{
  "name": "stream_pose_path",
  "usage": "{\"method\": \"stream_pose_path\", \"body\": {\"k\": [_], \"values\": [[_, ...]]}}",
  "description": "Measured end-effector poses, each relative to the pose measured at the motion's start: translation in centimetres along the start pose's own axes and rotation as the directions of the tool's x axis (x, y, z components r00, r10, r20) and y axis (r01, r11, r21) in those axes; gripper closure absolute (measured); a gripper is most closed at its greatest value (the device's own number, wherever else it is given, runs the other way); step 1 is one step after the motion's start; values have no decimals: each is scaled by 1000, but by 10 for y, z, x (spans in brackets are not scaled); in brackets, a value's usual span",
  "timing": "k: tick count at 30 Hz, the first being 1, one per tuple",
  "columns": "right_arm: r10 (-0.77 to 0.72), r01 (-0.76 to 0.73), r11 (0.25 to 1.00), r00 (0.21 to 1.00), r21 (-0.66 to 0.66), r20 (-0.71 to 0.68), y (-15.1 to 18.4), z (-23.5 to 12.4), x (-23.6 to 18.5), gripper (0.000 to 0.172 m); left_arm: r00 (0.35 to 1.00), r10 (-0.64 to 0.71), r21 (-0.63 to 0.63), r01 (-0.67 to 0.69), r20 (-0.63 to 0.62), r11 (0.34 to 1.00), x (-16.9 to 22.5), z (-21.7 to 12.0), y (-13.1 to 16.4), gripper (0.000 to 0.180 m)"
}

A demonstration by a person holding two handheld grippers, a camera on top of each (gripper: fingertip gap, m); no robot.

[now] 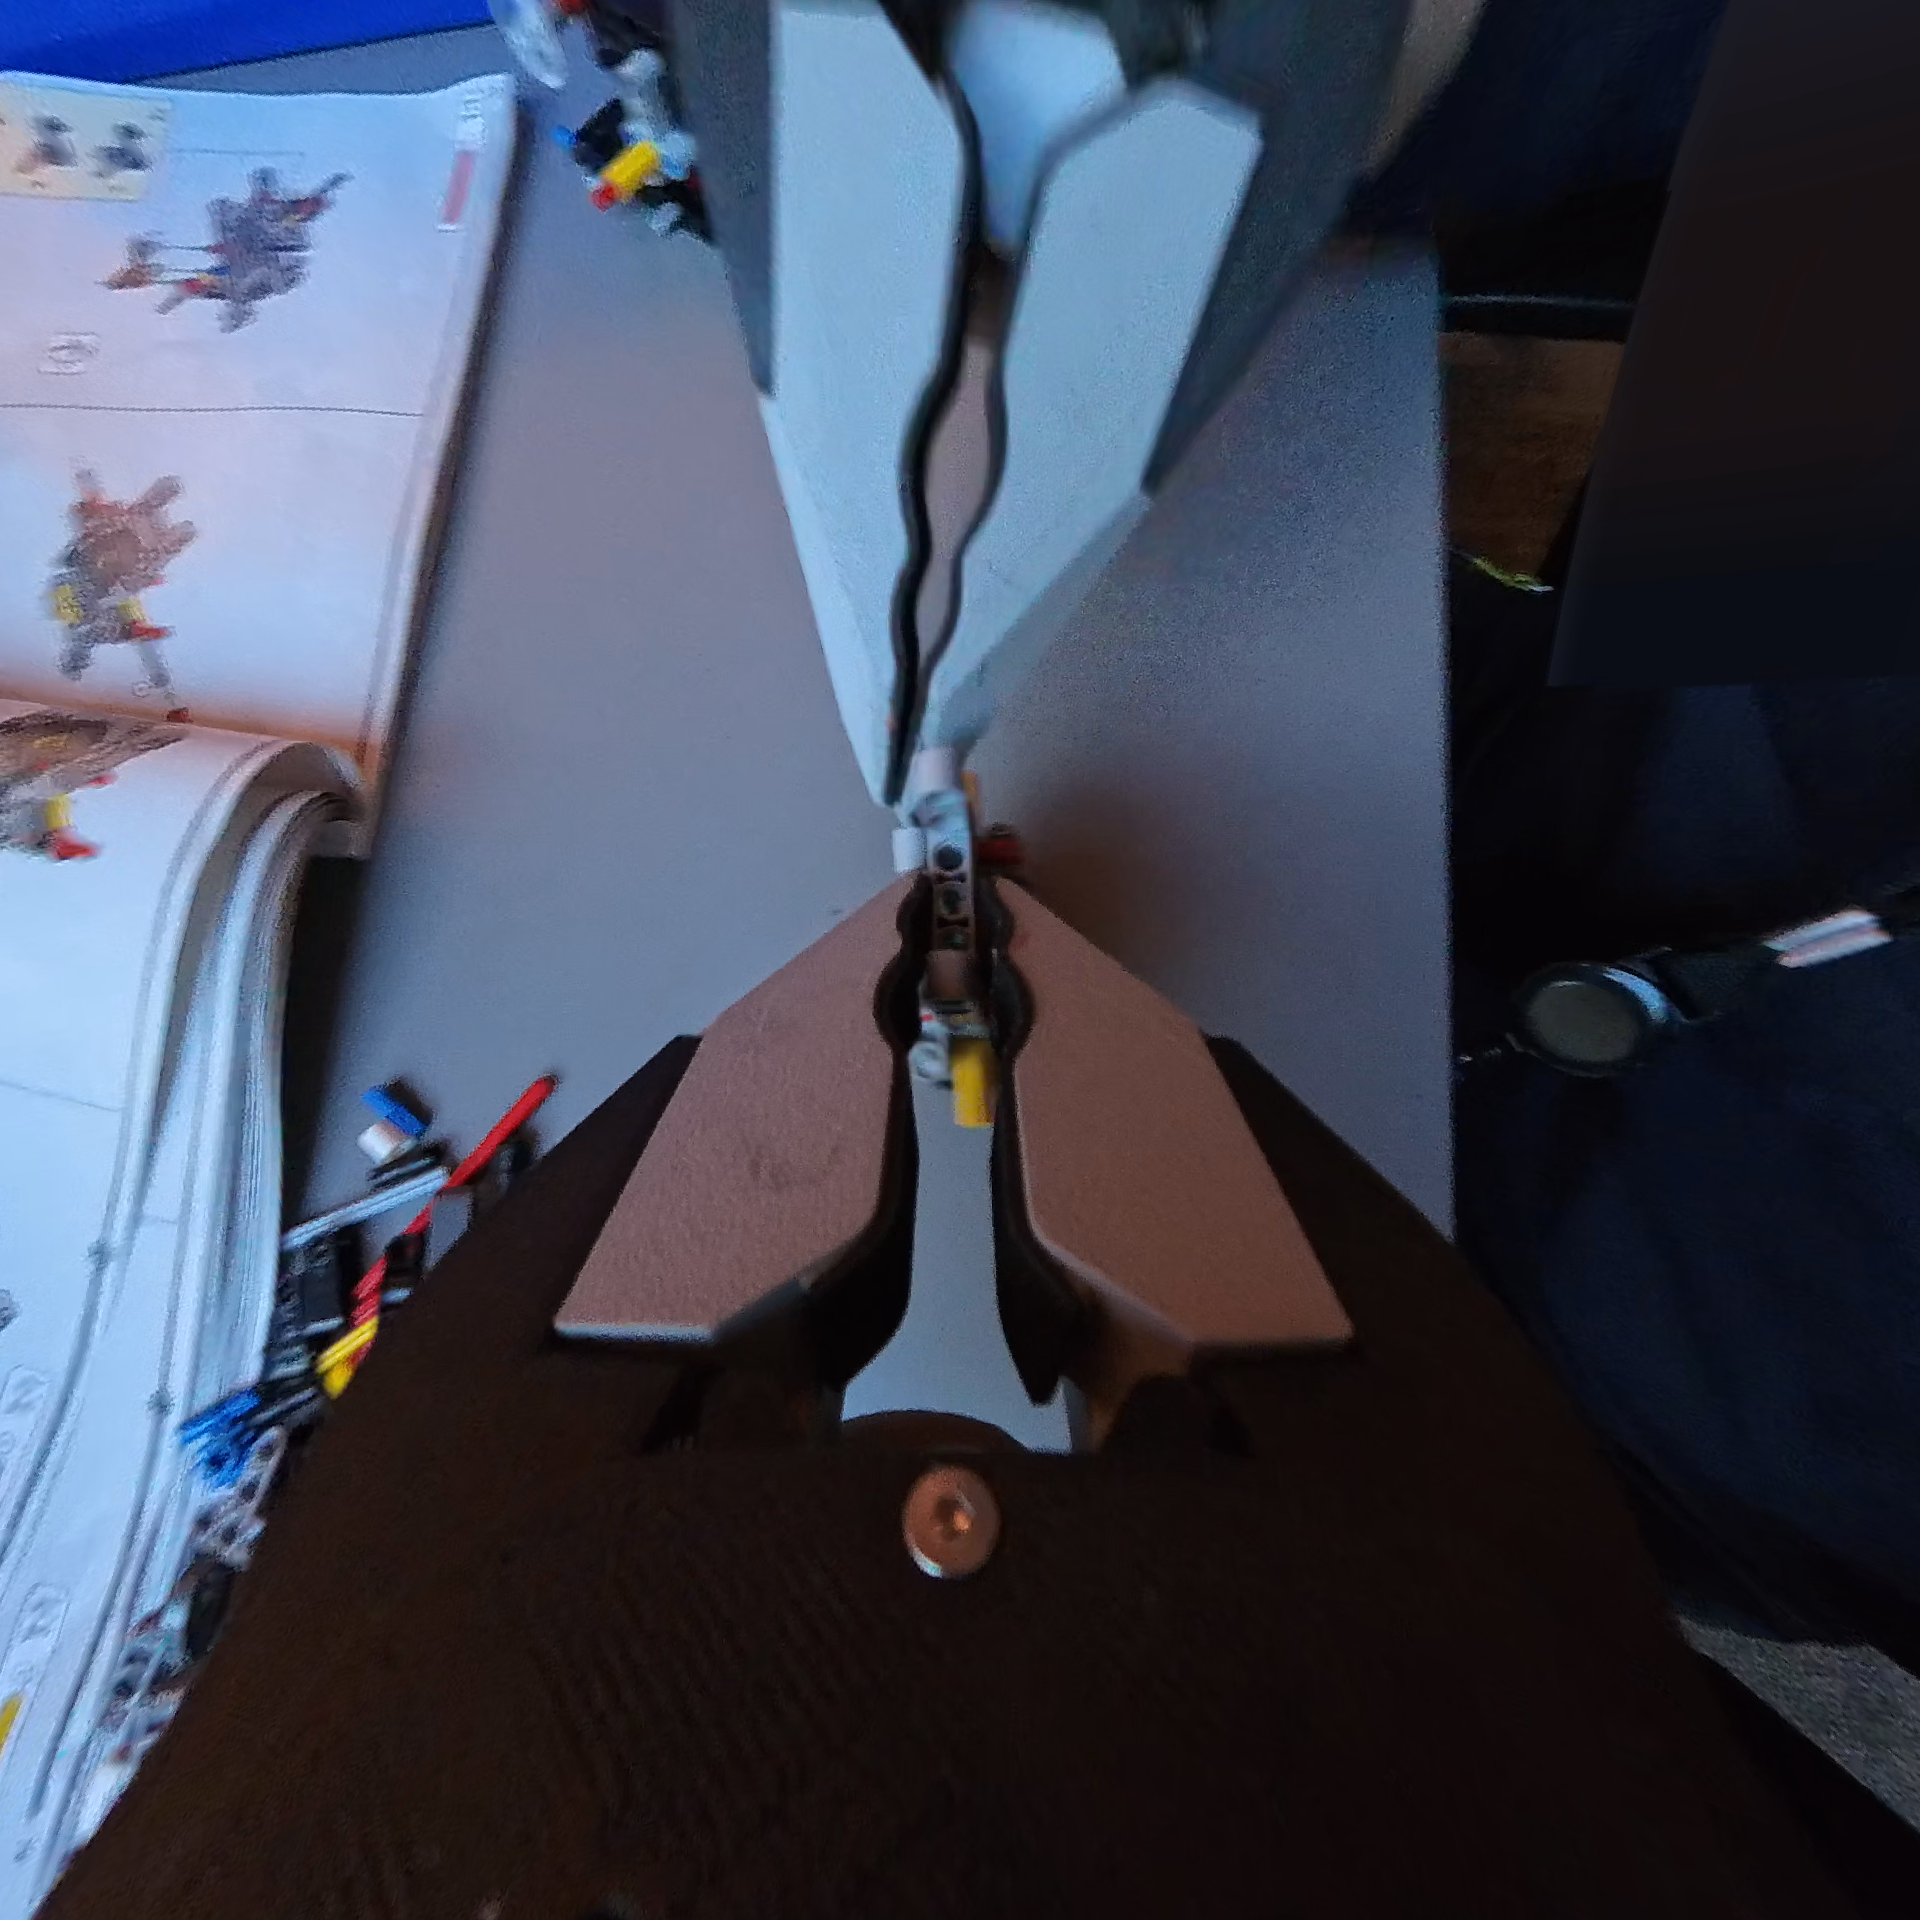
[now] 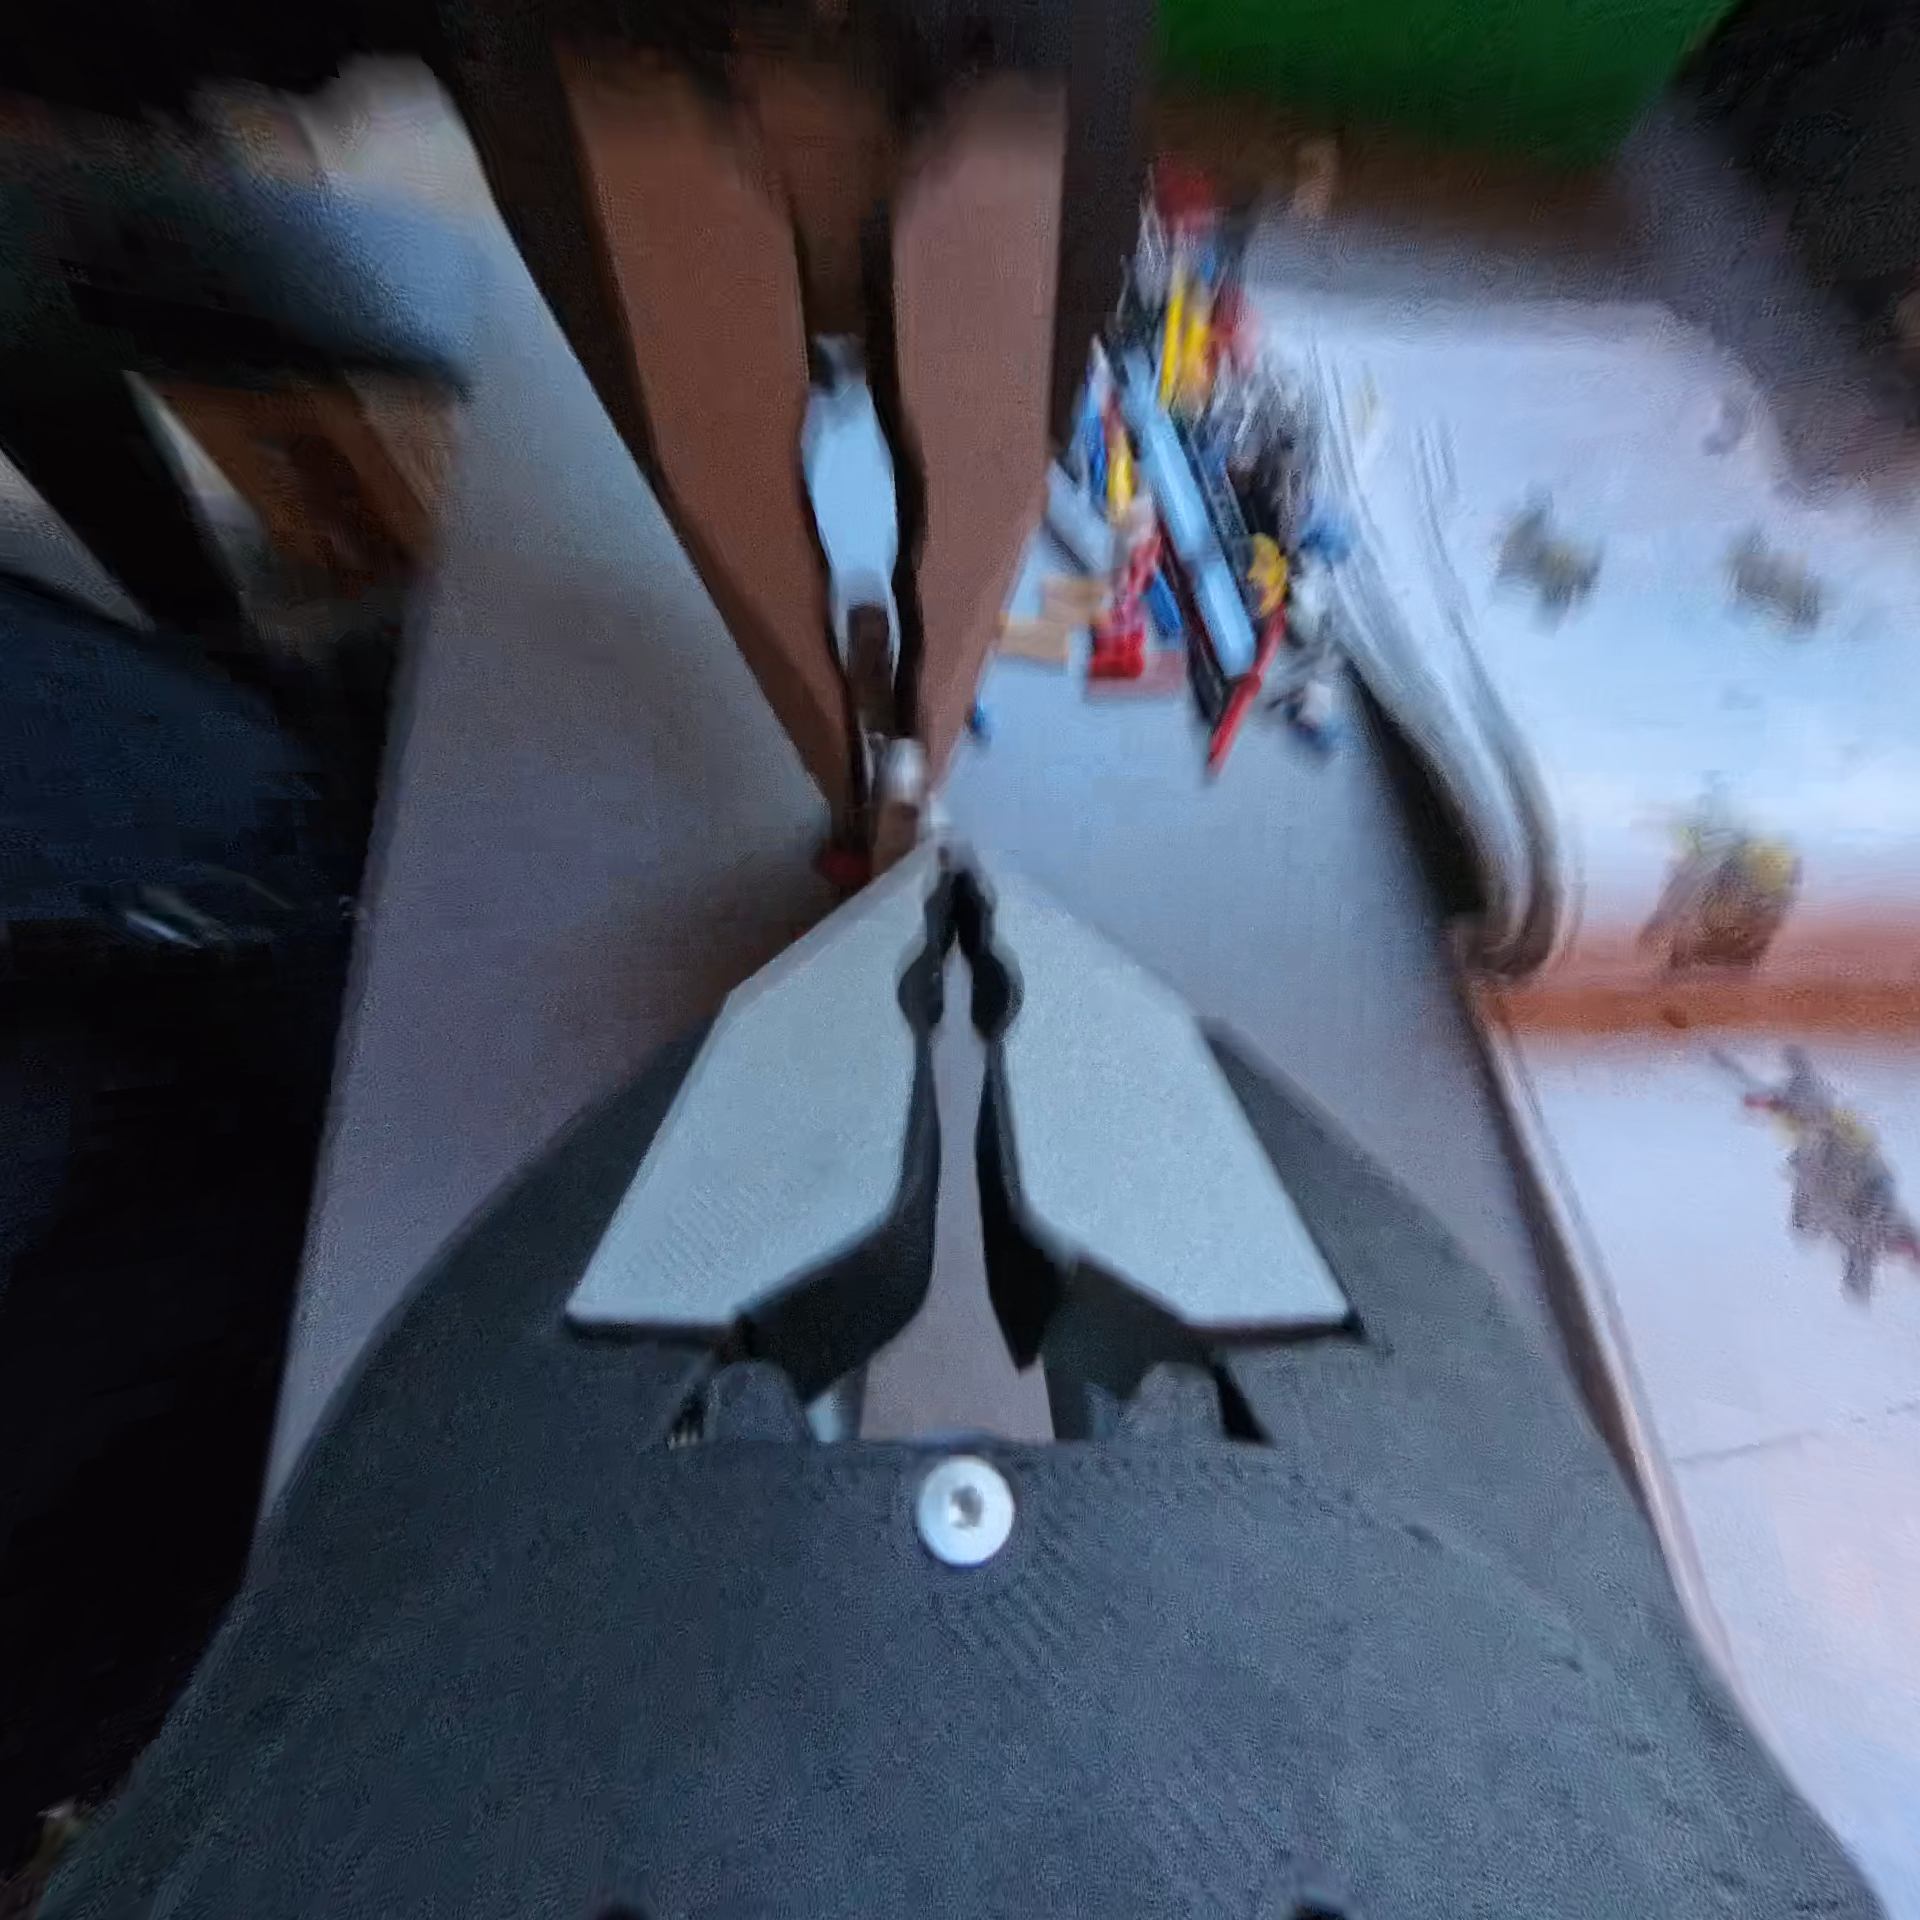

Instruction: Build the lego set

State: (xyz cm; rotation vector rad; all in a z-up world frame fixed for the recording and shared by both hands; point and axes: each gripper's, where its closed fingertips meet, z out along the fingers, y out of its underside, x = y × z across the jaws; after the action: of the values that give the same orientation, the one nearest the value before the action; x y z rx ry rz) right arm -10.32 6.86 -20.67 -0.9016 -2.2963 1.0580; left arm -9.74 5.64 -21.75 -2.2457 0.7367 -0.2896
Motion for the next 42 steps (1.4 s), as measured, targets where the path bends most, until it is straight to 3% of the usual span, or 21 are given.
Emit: {"method": "stream_pose_path", "body": {"k": [2, 4, 7, 11, 16, 19, 22, 24, 25, 26, 28, 30, 31, 32, 35, 42], "values": [[38, -39, 998, 999, 43, 27, 1, 6, -2, 172, 1000, -1, -2, 1, -20, 1000, 3, 0, -1, 176], [-18, 18, 1000, 997, -4, -75, -3, -10, 14, 172, 1000, 14, -4, -14, -14, 1000, 5, 1, -1, 176], [17, -12, 993, 999, 121, -32, -27, -26, 8, 172, 1000, 7, 1, -7, -10, 1000, 3, 1, -1, 176], [-57, 51, 983, 998, -175, -29, 40, 23, -3, 172, 1000, 15, -11, -15, -9, 1000, 4, 1, 0, 176], [15, -4, 996, 993, 92, -121, -20, -21, 18, 172, 1000, 31, 9, -31, 1, 999, 2, -1, 2, 176], [71, -34, 983, 977, 180, -203, -15, -27, 37, 172, 974, 219, 71, -222, 50, 972, 9, -9, -4, 176], [162, -123, 960, 977, 253, -141, -4, -28, 39, 172, 833, 505, 223, -549, 226, 805, 30, -28, -19, 176], [226, -196, 936, 972, 291, -71, -3, -29, 37, 172, 766, 494, 205, -606, 410, 769, 19, -40, -23, 176], [241, -216, 923, 970, 318, -39, -5, -30, 35, 172, 692, 500, 139, -646, 521, 751, 8, -47, -23, 176], [250, -230, 909, 968, 347, -12, -8, -33, 34, 172, 575, 535, 40, -703, 619, 710, 1, -53, -21, 176], [235, -244, 872, 969, 424, 74, -20, -39, 23, 172, 289, 653, -239, -767, 700, 595, -9, -54, -14, 176], [186, -256, 830, 965, 496, 186, -33, -44, 5, 172, -10, 765, -513, -748, 644, 422, -14, -45, -6, 177], [176, -264, 824, 960, 501, 217, -34, -42, -2, 172, -92, 787, -564, -749, 609, 348, -11, -37, -2, 176], [174, -267, 831, 958, 488, 228, -33, -38, -7, 172, -116, 796, -565, -765, 594, 309, -7, -28, 1, 177], [198, -229, 862, 973, 452, 114, -28, -21, -3, 172, -169, 775, -577, -766, 608, 286, -2, -23, -2, 177], [4, 47, 901, 993, 432, -116, -33, -14, -14, 172, -274, 689, -583, -769, 671, 262, -1, -32, -21, 177]]}}
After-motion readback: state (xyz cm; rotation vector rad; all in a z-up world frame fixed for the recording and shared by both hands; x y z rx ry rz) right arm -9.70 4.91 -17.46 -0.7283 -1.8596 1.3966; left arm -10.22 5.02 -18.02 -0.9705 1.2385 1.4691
